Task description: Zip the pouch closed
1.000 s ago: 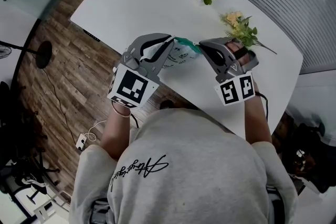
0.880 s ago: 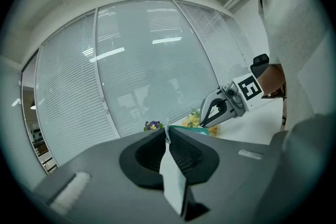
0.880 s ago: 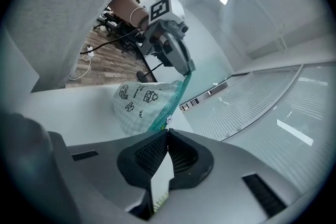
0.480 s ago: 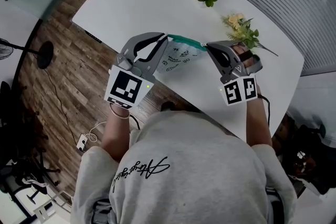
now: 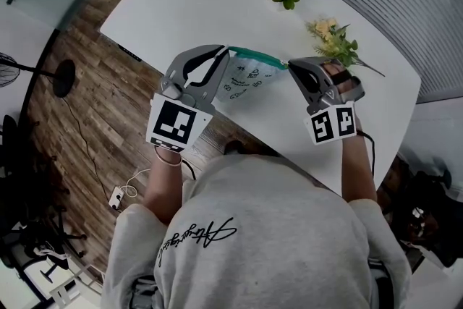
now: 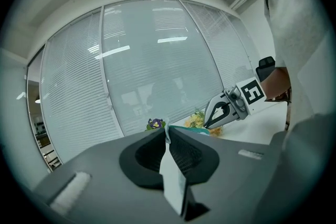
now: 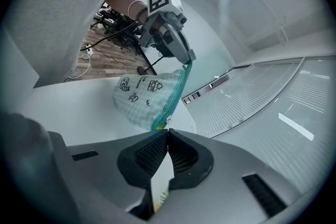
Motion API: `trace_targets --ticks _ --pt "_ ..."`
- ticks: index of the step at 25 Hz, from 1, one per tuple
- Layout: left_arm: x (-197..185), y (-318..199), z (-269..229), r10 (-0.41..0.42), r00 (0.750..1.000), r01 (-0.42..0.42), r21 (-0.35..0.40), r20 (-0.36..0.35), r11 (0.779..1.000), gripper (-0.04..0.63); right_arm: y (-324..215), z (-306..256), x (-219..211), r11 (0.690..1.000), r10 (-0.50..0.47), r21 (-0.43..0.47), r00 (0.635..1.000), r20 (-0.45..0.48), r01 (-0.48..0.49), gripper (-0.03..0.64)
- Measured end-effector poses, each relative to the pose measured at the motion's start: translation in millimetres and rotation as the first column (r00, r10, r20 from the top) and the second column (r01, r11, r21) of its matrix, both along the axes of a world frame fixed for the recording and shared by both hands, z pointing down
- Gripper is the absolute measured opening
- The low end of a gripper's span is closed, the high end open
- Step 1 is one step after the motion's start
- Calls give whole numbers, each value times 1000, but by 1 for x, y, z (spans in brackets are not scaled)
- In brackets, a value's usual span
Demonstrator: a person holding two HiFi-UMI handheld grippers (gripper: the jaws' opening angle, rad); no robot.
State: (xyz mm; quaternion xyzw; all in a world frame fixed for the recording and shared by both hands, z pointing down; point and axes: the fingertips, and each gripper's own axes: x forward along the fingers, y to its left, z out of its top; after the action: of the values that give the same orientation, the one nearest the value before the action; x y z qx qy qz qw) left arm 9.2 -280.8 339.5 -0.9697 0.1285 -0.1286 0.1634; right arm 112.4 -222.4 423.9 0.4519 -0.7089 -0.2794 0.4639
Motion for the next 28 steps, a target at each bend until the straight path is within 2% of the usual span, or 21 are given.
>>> trace_targets --ticks 13,28 --pt "-5 -15 4 -48 999 47 -37 -8 998 20 -2 7 5 1000 11 -23 999 35 -10 3" --pt "-8 -21 6 -78 997 76 -72 -28 995 21 0 -9 9 999 35 -1 997 66 -36 3"
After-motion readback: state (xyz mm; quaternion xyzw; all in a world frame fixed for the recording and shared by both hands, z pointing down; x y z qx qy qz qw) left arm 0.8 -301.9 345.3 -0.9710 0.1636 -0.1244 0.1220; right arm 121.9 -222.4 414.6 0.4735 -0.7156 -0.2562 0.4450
